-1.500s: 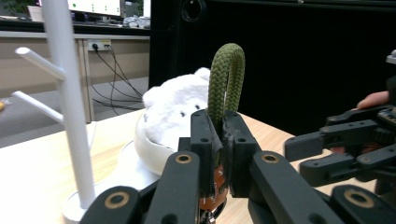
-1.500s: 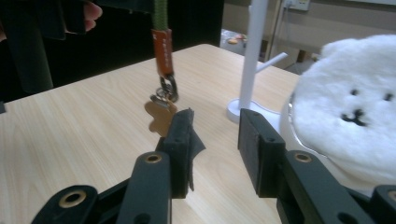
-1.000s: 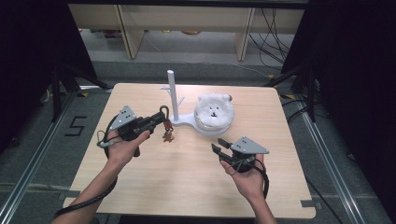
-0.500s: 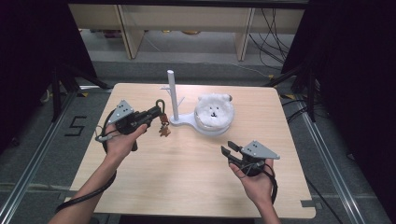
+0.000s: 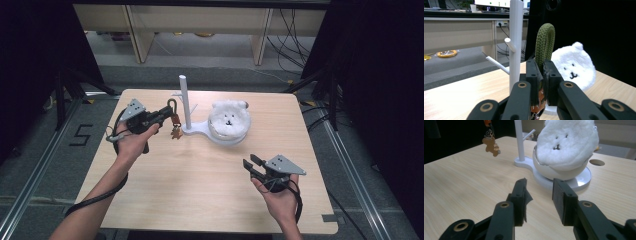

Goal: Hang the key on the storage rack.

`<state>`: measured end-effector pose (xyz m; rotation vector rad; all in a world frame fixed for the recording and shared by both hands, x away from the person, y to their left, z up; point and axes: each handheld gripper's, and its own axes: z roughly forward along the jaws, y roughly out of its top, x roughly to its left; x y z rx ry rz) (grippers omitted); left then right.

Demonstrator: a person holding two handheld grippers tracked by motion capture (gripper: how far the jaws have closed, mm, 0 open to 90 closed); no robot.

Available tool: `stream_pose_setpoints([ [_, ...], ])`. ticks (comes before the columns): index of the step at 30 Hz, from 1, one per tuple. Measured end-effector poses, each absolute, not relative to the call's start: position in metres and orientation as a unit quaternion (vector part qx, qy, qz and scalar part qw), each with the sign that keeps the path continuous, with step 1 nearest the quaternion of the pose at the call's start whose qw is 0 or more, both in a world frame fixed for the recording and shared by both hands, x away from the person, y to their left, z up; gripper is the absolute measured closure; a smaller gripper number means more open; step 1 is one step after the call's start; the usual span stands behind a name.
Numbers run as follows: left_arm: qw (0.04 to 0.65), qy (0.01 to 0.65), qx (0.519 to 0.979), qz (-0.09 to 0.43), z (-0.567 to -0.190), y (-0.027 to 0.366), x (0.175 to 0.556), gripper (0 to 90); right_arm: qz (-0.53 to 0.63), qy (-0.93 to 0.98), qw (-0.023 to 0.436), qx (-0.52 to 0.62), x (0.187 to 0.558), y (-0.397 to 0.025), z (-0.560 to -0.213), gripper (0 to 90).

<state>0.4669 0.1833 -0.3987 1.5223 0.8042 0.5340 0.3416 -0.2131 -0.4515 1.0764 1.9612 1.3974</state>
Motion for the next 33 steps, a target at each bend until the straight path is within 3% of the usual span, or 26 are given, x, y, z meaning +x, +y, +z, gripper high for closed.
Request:
stream_pose_setpoints([
  [4,0.619,0.356,0.66,0.232,-0.396,0.184,0.475,83.9,0.518,0.716,0.232,0.407,0.34,-0.212,-0.455,64.7],
  [33,0.613,0.4,0.649,0.208,-0.4,0.185,0.51,83.8,0.527,0.711,0.237,0.4,0.342,-0.211,-0.46,64.1],
])
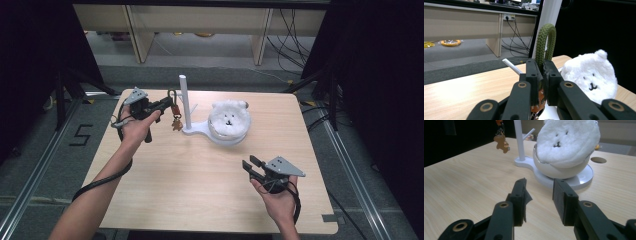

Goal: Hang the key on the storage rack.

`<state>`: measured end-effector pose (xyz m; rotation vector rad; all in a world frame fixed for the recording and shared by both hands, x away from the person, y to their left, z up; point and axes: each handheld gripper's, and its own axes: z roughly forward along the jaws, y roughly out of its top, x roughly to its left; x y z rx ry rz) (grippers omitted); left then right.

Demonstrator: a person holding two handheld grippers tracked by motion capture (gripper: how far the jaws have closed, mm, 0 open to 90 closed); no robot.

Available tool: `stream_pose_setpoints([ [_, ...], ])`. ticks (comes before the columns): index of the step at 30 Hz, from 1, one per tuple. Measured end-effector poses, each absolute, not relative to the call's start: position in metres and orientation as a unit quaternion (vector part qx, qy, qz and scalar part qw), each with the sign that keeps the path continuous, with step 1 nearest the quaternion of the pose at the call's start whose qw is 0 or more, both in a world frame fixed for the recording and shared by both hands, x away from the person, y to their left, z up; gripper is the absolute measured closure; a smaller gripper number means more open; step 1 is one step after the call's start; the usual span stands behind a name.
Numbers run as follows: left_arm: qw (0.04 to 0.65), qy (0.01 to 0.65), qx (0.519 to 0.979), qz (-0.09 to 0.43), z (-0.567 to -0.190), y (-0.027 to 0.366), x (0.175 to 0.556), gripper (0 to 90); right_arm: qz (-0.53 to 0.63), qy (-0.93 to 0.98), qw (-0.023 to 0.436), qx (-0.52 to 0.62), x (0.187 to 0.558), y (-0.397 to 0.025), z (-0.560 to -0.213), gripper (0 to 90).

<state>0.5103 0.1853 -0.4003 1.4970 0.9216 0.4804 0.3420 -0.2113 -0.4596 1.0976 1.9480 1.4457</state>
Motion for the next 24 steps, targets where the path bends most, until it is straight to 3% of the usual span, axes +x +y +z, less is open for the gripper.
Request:
stream_pose_setpoints([
  [24,0.598,0.418,0.653,0.202,-0.411,0.181,0.519,83.3,0.523,0.712,0.236,0.404,0.341,-0.213,-0.461,63.2],
])
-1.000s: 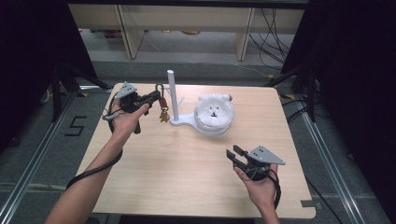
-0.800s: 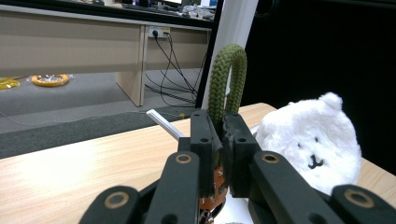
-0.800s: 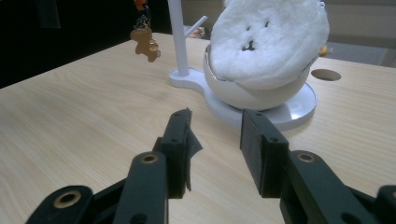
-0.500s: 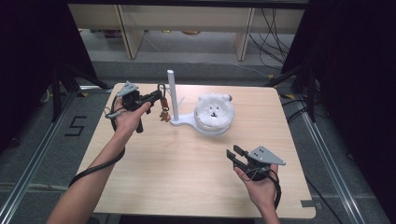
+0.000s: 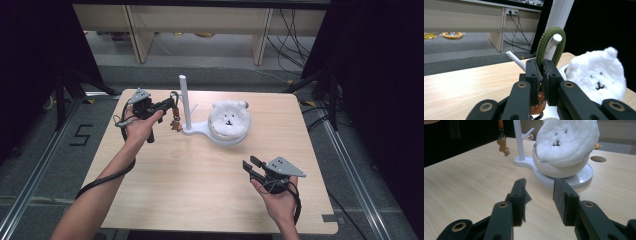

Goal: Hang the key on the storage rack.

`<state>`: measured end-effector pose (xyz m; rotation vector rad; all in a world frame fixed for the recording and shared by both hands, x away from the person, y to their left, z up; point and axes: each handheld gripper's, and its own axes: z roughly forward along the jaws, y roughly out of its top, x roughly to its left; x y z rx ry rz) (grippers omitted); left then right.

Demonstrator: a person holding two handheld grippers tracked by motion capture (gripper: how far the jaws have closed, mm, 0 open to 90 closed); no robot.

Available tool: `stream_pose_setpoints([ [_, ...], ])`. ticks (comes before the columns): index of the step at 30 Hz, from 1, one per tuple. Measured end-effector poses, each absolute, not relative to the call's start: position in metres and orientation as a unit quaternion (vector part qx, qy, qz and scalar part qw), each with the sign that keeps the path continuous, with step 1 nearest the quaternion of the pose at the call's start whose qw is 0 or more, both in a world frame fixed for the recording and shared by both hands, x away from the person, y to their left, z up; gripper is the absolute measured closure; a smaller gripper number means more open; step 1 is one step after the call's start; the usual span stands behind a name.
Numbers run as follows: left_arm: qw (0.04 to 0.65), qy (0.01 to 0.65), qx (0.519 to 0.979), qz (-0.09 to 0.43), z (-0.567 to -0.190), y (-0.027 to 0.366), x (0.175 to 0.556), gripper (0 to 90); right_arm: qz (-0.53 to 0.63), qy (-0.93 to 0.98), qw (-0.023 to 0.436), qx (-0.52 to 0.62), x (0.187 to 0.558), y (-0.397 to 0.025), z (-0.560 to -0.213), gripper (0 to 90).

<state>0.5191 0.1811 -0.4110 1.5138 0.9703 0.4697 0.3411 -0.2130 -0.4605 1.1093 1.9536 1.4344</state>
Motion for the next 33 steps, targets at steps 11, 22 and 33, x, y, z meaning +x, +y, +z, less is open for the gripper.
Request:
stream_pose_setpoints([
  [11,0.591,0.4,0.667,0.215,-0.412,0.179,0.519,76.2,0.529,0.707,0.225,0.412,0.34,-0.211,-0.462,62.8],
  [22,0.562,0.377,0.693,0.249,-0.412,0.187,0.502,57.0,0.518,0.71,0.235,0.414,0.342,-0.213,-0.461,61.0],
  [33,0.547,0.366,0.698,0.281,-0.42,0.209,0.458,41.3,0.518,0.707,0.24,0.417,0.344,-0.221,-0.465,57.9],
])
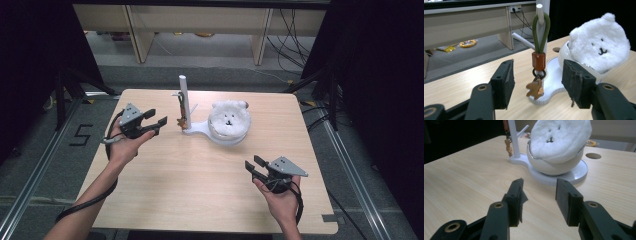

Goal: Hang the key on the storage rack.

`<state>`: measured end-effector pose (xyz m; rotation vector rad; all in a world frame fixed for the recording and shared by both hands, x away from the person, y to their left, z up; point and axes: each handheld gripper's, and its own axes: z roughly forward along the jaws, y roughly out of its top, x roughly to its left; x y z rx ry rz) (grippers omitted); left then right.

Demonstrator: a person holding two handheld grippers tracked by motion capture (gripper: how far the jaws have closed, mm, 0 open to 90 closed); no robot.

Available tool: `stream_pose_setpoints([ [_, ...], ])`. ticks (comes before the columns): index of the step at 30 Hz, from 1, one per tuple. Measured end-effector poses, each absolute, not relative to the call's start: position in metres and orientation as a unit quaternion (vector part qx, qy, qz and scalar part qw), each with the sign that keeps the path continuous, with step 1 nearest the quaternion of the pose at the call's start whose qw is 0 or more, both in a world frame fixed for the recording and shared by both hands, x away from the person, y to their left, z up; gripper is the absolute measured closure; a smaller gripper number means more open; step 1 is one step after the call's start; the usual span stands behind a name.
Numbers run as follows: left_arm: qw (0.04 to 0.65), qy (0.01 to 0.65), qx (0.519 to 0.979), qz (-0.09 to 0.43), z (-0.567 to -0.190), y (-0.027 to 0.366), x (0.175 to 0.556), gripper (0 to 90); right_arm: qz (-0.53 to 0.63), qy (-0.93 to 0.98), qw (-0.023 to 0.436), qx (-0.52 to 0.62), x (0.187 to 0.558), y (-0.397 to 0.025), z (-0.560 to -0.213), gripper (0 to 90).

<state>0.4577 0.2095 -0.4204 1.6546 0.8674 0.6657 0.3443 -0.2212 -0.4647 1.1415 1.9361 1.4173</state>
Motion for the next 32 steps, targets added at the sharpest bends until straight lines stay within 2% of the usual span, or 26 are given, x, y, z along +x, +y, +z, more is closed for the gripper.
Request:
stream_pose_setpoints([
  [9,0.547,0.375,0.689,0.294,-0.444,0.234,0.413,40.1,0.515,0.701,0.234,0.434,0.345,-0.228,-0.47,55.2],
  [15,0.54,0.403,0.679,0.291,-0.48,0.247,0.378,38.1,0.508,0.7,0.24,0.441,0.347,-0.233,-0.476,53.8],
  [17,0.533,0.408,0.681,0.294,-0.493,0.25,0.369,37.7,0.499,0.7,0.227,0.457,0.345,-0.234,-0.477,53.3],
  [22,0.521,0.414,0.684,0.3,-0.513,0.256,0.359,36.4,0.494,0.706,0.247,0.442,0.35,-0.241,-0.487,52.5],
  [28,0.541,0.423,0.66,0.306,-0.515,0.264,0.357,35.8,0.5,0.693,0.218,0.472,0.348,-0.242,-0.498,50.1],
  [32,0.561,0.417,0.649,0.3,-0.512,0.264,0.354,35.1,0.506,0.69,0.224,0.467,0.35,-0.243,-0.504,47.6],
])
